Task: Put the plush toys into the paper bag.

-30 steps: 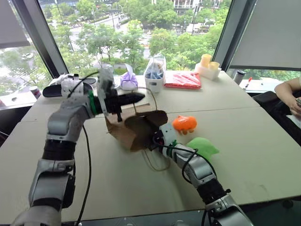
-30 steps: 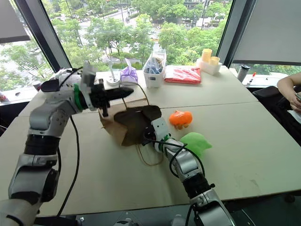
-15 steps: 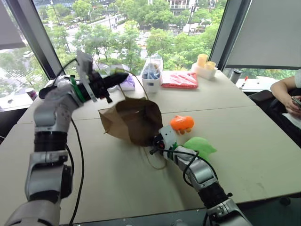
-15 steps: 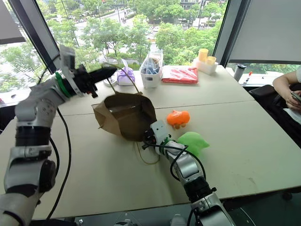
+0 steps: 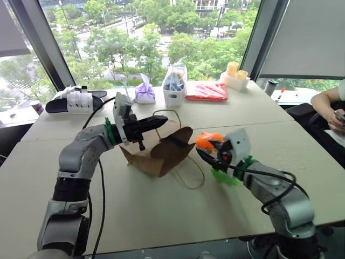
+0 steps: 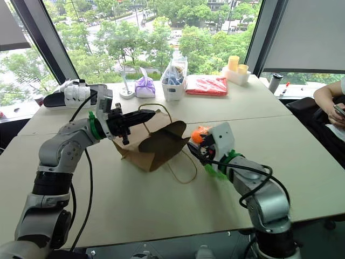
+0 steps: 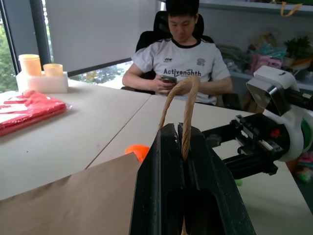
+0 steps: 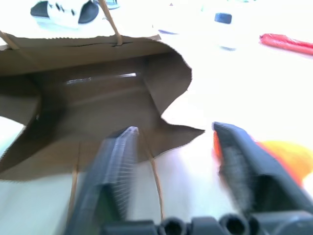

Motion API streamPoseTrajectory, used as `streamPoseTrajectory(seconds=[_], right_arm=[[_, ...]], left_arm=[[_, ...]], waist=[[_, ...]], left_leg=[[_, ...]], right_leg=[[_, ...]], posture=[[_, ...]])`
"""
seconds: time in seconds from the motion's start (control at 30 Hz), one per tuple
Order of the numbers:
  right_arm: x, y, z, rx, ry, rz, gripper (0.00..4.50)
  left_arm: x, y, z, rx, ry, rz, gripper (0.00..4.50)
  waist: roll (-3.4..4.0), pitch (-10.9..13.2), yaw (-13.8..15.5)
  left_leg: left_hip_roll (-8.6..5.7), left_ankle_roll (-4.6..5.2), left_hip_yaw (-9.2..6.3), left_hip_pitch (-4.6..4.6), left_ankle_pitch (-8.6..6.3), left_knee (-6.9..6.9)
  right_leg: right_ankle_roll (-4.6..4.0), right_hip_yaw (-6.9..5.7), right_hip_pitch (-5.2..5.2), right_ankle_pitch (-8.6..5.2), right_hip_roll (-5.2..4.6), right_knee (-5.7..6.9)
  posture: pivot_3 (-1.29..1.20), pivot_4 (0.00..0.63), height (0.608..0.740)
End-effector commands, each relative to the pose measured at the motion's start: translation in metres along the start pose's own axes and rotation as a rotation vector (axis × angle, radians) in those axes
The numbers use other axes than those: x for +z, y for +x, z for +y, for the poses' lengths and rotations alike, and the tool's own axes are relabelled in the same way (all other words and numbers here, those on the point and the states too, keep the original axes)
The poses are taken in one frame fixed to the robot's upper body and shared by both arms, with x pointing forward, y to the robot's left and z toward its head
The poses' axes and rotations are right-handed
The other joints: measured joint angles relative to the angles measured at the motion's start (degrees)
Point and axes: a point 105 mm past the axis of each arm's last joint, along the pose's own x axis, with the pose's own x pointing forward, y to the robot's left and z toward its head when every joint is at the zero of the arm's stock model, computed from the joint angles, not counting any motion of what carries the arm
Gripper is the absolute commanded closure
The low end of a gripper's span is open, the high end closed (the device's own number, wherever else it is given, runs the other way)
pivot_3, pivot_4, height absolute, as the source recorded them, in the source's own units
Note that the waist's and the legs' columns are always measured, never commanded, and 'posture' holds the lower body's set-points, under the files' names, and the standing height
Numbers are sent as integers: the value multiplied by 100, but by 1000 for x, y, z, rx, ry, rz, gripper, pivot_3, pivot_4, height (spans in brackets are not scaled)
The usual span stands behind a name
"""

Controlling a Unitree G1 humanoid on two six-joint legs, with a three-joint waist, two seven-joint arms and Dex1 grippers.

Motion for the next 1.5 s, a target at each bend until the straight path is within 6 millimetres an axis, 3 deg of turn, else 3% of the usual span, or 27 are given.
streamPoseTrajectory(seconds=[0.03,0.13,0.27,0.57,0.63,0.87,0.9,0.97,1.03,1.1,1.17,1.33,1.5], right_arm=[[-11,-30,-17,-62,-36,78,25],[-39,-39,-16,-54,-32,182,25],[-70,-35,-18,-52,-29,261,25],[-80,-10,-36,-92,-187,254,25],[-79,-7,-37,-87,-225,247,807],[-66,-8,-44,-99,-260,209,4324],[-59,-10,-42,-83,-258,193,4469],[-47,-14,-38,-56,-272,166,4469],[-19,-16,-31,-23,-272,86,4469],[5,-18,-16,50,-265,16,4469],[17,-17,3,144,-271,-9,4469],[21,-1,44,301,-263,-30,4469],[17,26,66,357,-254,-48,4469]], left_arm=[[4,0,-11,-43,24,-7,4500],[3,-1,-12,-44,29,-2,4500],[3,0,-11,-41,35,0,4500],[6,2,-11,-31,44,-5,4500],[5,2,-10,-25,44,-6,4500],[5,0,-10,-12,44,-8,4500],[5,0,-9,-7,42,-9,4500],[6,-1,-8,1,38,-11,4500],[6,-2,-7,13,31,-13,4500],[8,-3,-6,18,25,-20,4500],[11,-2,-5,20,21,-27,4500],[15,1,-5,8,20,-35,4500],[20,3,-8,-13,9,-50,4500]], waist=[[0,-1,76],[-2,0,98],[-2,0,82],[-2,0,87],[-2,0,87],[-2,0,89],[-2,0,90],[-2,0,92],[-3,0,95],[-2,1,75],[-2,1,76],[-4,1,103],[-4,1,85]], left_leg=[[0,5,5,1,-3,1],[0,9,15,4,-5,3],[0,10,20,10,-5,9],[1,9,21,13,-5,11],[1,9,21,13,-5,11],[1,9,19,13,-5,10],[1,9,19,13,-5,10],[1,9,19,13,-5,10],[1,9,19,12,-5,10],[1,9,17,11,-5,10],[3,9,14,13,-5,9],[2,9,10,9,-5,9],[1,8,10,8,-5,10]], right_leg=[[0,0,3,0,-1,-3],[0,-2,14,0,0,-14],[0,-1,24,0,-1,-14],[0,0,27,0,-1,-13],[0,0,27,0,-1,-13],[0,0,27,0,0,-14],[0,0,27,0,0,-14],[0,0,27,0,-1,-14],[0,0,26,0,0,-15],[0,-1,26,0,0,-16],[0,-1,26,0,0,-15],[0,-7,26,0,0,-19],[0,-6,25,0,-1,-19]], posture=[[0,150,740],[0,150,740],[0,150,740],[0,150,740],[0,150,740],[0,150,740],[0,150,740],[0,150,740],[0,150,740],[0,150,740],[0,150,740],[0,150,740],[0,150,740]])
